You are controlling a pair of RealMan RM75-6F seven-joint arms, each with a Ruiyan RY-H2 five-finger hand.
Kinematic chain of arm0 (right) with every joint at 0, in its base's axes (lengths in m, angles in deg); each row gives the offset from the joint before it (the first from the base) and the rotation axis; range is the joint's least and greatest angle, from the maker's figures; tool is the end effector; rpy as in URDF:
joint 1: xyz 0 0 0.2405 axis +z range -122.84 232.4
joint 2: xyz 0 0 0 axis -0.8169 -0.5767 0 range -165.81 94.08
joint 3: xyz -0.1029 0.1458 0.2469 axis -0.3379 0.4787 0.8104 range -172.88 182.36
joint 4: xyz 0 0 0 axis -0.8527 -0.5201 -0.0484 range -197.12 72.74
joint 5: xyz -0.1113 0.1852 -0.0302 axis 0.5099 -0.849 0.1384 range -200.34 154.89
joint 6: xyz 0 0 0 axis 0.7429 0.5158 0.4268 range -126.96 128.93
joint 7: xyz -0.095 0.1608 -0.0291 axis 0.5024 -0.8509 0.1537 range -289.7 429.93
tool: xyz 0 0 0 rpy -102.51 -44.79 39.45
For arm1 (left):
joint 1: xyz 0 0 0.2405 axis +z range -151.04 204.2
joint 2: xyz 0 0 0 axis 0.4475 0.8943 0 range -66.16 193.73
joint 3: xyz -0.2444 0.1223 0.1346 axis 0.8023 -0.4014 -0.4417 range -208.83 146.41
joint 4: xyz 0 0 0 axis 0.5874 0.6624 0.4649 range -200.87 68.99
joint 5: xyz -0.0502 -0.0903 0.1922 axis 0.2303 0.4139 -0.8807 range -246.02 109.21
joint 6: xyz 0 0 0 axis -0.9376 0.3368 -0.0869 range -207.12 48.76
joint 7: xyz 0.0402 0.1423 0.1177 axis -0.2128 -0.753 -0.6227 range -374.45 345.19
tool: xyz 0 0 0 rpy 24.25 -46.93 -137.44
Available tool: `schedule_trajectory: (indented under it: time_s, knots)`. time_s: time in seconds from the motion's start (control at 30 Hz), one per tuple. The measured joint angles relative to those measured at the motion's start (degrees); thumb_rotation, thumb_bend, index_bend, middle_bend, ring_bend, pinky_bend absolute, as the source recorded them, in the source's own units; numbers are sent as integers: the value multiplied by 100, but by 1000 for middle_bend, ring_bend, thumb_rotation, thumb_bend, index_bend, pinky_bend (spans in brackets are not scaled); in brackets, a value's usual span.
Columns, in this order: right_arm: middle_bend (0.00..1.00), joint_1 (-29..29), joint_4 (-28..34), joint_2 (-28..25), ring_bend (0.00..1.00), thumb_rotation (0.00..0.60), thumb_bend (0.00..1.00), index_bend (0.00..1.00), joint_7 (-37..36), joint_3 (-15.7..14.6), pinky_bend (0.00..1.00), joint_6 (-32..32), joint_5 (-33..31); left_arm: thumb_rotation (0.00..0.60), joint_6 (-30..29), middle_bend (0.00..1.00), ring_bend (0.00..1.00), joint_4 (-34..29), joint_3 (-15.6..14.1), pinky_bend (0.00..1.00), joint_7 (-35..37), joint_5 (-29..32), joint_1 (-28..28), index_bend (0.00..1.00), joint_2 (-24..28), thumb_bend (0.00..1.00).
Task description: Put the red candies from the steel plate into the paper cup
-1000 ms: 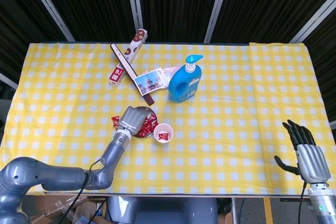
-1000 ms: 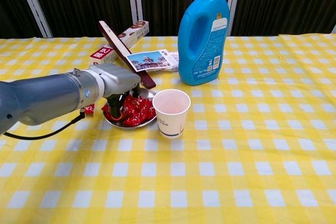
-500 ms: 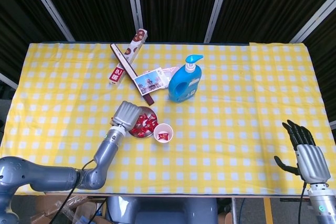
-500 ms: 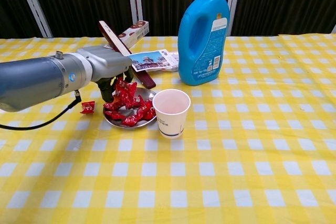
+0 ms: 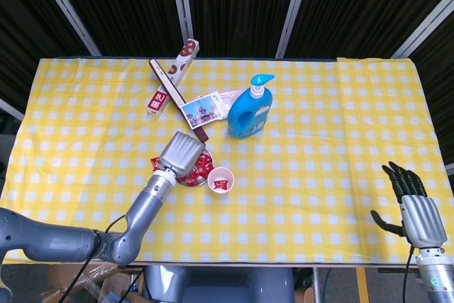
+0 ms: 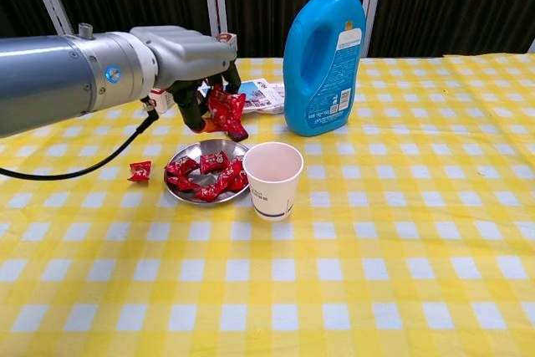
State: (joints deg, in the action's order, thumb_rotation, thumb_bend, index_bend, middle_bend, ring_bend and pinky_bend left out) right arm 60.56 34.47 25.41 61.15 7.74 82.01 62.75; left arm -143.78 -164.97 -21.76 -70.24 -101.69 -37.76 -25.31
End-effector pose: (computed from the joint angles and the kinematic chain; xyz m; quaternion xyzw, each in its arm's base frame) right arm -0.3470 -0.2350 0.1718 0.5707 -0.4575 0.4236 0.5343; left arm -0.0442 0.4262 -0.0514 -0.8128 -0.2461 -0.2744 0.4510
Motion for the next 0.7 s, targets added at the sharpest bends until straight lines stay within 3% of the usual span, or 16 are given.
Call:
schedule_trajectory:
  time_s: [0.37, 0.7]
  knots:
    - [0, -8, -15, -14, 0, 600, 335, 0, -63, 2, 0, 30, 28, 600, -5, 638, 856, 159, 112, 909, -37, -27, -254, 536, -613, 417]
    - [0, -13, -11, -16, 0, 600, 335, 0, -102, -1, 0, 57, 64, 600, -72, 652, 856, 39, 215, 909, -104, 83, -368, 538, -632, 417]
